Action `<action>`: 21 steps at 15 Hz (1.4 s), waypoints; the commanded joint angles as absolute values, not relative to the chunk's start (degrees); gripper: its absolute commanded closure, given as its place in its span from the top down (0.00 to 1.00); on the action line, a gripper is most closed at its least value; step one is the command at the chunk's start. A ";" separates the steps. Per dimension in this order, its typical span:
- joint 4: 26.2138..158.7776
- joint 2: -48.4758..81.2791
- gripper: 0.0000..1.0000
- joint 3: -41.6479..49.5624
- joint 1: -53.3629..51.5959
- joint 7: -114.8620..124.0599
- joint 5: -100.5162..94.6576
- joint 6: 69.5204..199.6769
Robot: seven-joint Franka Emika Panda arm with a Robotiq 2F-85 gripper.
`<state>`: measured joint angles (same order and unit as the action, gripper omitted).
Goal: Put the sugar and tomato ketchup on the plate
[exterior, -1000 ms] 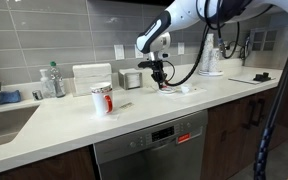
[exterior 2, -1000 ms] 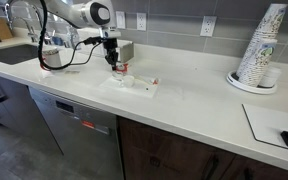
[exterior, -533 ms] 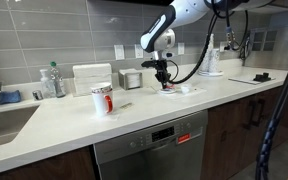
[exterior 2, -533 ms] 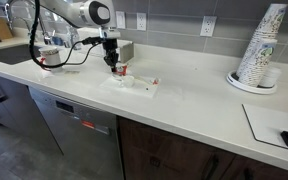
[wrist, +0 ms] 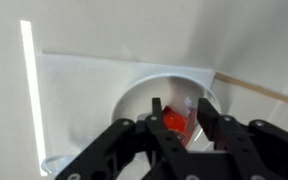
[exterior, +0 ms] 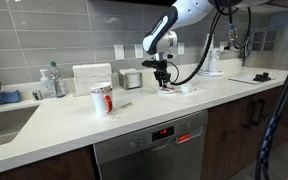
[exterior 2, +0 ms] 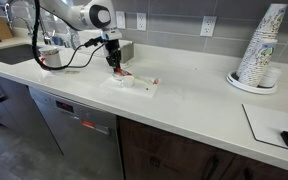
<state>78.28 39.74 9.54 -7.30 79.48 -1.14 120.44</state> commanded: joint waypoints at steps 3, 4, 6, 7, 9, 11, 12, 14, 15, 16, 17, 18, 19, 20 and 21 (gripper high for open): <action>86.89 32.42 0.89 5.28 -6.68 73.55 -0.12 127.79; 88.21 31.00 0.98 4.19 -6.54 71.66 0.58 128.08; 90.38 28.54 1.00 2.14 -6.32 67.78 2.25 127.66; 91.28 27.45 1.00 1.06 -6.10 65.48 3.45 127.11; 93.43 25.27 1.00 -0.22 -6.45 61.42 4.56 127.02; 96.06 22.76 1.00 -1.08 -7.17 55.82 3.26 126.16; 97.55 21.58 1.00 -0.90 -7.89 54.08 1.63 126.19; 100.74 18.95 1.00 -1.08 -8.52 49.47 0.03 126.67; 102.50 17.51 1.00 -1.18 -8.89 47.38 -0.84 127.33; 104.17 15.96 1.00 -1.11 -9.25 45.56 -2.19 127.72; 105.78 14.44 1.00 -1.18 -9.38 43.43 -3.32 127.94; 108.00 12.50 1.00 -1.02 -9.61 41.84 -5.13 128.99; 110.14 10.72 1.00 -1.05 -9.43 39.75 -6.33 130.76; 112.14 8.92 1.00 -1.16 -9.00 37.99 -6.77 132.86; 114.22 7.25 1.00 -1.41 -8.44 36.27 -5.92 135.51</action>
